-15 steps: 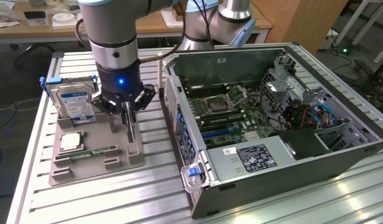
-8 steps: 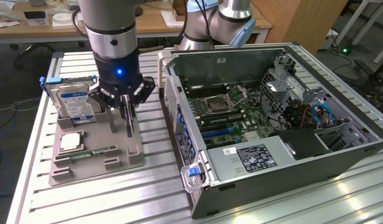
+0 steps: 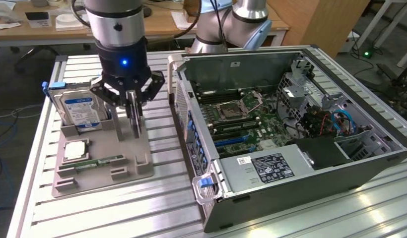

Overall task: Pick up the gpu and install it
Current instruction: 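Pick up the gpu and move the gpu toward the slot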

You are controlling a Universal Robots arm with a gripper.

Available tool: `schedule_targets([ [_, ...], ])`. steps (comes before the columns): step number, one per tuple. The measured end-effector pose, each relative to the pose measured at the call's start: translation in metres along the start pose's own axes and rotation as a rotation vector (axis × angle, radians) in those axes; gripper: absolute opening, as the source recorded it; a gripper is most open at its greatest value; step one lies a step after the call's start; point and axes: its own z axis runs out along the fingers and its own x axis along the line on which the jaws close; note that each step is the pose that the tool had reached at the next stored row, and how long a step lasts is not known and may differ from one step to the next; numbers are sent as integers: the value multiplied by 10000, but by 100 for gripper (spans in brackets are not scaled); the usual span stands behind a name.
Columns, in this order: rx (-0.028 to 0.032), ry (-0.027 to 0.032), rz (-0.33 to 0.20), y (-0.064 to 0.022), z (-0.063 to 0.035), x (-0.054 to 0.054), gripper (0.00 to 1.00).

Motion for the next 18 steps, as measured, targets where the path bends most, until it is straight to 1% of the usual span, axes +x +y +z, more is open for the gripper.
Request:
schedule_targets([
  [7, -1, 0, 0, 9, -252, -4, 28],
  [8, 0, 1, 0, 13, -376, -5, 28],
  [11, 0, 0, 0, 18, -510, -7, 28],
  [18, 0, 0, 0, 27, -751, -10, 28],
])
